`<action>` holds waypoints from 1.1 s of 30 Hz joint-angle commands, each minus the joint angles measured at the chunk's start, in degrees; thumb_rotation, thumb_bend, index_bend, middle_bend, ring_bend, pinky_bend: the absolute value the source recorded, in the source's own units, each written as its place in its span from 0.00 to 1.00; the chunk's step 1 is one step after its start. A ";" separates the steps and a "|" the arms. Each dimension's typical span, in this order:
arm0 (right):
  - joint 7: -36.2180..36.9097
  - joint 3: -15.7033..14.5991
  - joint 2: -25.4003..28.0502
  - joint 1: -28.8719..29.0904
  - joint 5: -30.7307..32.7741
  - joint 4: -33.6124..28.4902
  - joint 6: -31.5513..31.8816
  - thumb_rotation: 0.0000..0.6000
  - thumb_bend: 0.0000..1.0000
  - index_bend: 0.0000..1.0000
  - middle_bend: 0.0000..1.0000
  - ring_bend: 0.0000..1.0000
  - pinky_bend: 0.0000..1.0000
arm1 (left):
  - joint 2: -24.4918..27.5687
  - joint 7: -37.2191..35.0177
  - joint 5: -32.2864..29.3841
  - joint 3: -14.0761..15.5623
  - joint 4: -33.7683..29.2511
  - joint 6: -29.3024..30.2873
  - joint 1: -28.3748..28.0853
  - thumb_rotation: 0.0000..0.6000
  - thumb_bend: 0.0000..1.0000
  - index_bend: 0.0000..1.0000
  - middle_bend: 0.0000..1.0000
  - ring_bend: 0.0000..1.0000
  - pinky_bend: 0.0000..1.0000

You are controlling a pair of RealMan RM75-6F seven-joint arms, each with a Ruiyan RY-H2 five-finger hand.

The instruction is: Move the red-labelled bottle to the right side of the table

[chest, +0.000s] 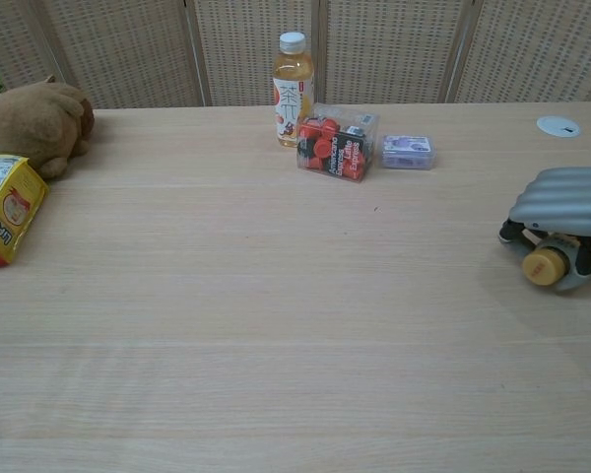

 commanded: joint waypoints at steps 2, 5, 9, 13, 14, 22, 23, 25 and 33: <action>-0.46 0.39 0.90 0.07 -0.11 -1.29 0.93 1.00 0.30 0.65 0.78 0.77 0.64 | -0.11 0.28 0.06 -0.14 -0.19 -0.27 -0.26 0.96 0.07 0.00 0.00 0.00 0.00; -1.10 1.12 1.75 0.10 0.08 -2.79 2.04 1.00 0.32 0.68 0.82 0.81 0.68 | -0.25 0.39 0.00 -0.31 -0.31 -0.44 -0.47 0.96 0.07 0.00 0.00 0.00 0.00; -2.37 2.22 3.12 0.38 0.19 -5.60 3.46 1.00 0.32 0.71 0.88 0.86 0.72 | -0.46 0.53 -0.15 -0.43 -0.26 -0.60 -0.61 0.96 0.07 0.00 0.00 0.00 0.00; -3.83 3.85 4.42 0.66 0.58 -8.78 5.15 1.00 0.32 0.72 0.92 0.94 0.79 | -0.88 0.35 -0.24 -0.57 0.00 -0.34 -0.56 0.96 0.07 0.00 0.00 0.00 0.00; -4.14 4.23 4.71 0.71 0.70 -9.53 5.53 1.00 0.33 0.73 0.93 0.95 0.80 | -0.94 0.33 -0.24 -0.57 0.06 -0.30 -0.55 0.96 0.07 0.00 0.00 0.00 0.00; -7.59 7.18 7.60 1.67 0.88 -15.37 7.99 1.00 0.33 0.74 1.00 1.00 0.84 | -1.51 0.23 -0.35 -0.71 0.38 0.26 -0.33 0.96 0.07 0.00 0.00 0.00 0.00; -7.93 7.48 7.94 1.77 0.83 -16.04 8.31 1.00 0.33 0.75 1.00 1.00 0.84 | -1.58 0.22 -0.42 -0.72 0.44 0.28 -0.30 0.96 0.07 0.00 0.00 0.00 0.00; -8.68 8.16 8.78 2.06 0.63 -17.57 8.99 1.00 0.33 0.75 1.00 1.00 0.84 | -1.70 0.28 -0.60 -0.76 0.52 0.30 -0.26 0.96 0.07 0.00 0.00 0.00 0.00; -10.99 11.69 12.28 3.88 0.68 -23.17 10.47 1.00 0.33 0.76 1.00 1.00 0.85 | -1.91 0.45 -0.54 -0.79 0.51 1.01 0.11 0.96 0.07 0.00 0.00 0.00 0.00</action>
